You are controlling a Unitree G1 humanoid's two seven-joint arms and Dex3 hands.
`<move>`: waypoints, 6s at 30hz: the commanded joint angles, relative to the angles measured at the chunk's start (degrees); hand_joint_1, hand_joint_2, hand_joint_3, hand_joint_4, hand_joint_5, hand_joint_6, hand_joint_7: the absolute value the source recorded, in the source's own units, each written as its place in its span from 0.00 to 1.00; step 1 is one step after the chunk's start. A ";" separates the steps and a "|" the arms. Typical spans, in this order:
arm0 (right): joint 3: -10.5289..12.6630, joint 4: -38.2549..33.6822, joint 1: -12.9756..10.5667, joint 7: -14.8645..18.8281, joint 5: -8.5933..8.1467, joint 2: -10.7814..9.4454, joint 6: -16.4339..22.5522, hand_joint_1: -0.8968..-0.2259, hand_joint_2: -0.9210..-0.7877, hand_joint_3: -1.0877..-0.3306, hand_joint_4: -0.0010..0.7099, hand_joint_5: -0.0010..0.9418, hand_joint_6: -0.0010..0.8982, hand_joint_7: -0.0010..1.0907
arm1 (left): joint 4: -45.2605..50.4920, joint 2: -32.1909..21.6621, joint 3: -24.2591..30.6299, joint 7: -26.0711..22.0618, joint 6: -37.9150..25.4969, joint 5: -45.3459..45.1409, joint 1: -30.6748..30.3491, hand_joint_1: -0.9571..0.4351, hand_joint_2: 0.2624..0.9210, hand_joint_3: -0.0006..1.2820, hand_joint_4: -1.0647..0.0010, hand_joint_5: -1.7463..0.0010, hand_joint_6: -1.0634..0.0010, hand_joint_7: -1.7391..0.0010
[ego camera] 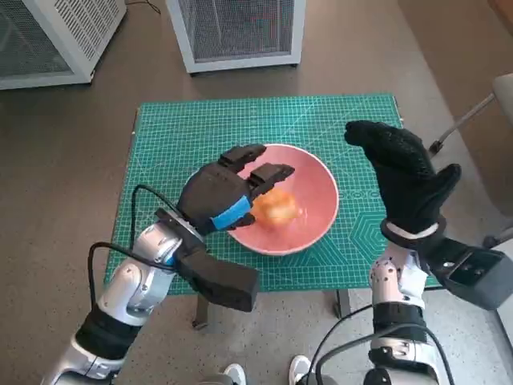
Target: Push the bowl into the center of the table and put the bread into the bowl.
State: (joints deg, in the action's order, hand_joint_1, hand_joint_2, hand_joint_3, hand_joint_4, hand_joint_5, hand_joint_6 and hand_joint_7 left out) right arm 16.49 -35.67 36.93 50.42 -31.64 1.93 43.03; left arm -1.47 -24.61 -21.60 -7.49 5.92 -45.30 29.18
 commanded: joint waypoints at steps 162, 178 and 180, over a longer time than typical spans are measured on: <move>-1.36 0.53 -2.20 -0.83 -0.06 0.50 -2.42 0.45 0.00 0.61 0.52 0.01 0.03 0.68 | -2.49 2.78 -1.75 -16.40 -12.03 2.07 5.66 0.48 0.83 0.02 0.95 0.98 0.83 0.90; -1.47 0.10 -1.71 -1.72 0.80 0.03 -1.73 0.46 0.00 0.61 0.52 0.01 0.04 0.66 | -0.22 2.05 0.55 -14.26 -9.83 5.05 2.37 0.34 0.82 0.01 1.00 1.00 0.88 0.95; -1.61 0.22 -1.65 -1.88 0.90 -0.09 -1.82 0.47 0.00 0.61 0.52 0.01 0.04 0.66 | 0.61 1.87 1.29 -14.33 -9.55 6.01 1.85 0.34 0.82 0.01 1.00 1.00 0.88 0.95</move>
State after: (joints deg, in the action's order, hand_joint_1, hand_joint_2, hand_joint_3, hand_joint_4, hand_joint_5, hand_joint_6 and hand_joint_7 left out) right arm 15.10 -34.93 35.91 49.14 -31.23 2.21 41.50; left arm -2.72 -22.14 -21.72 -22.24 -4.31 -40.72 32.14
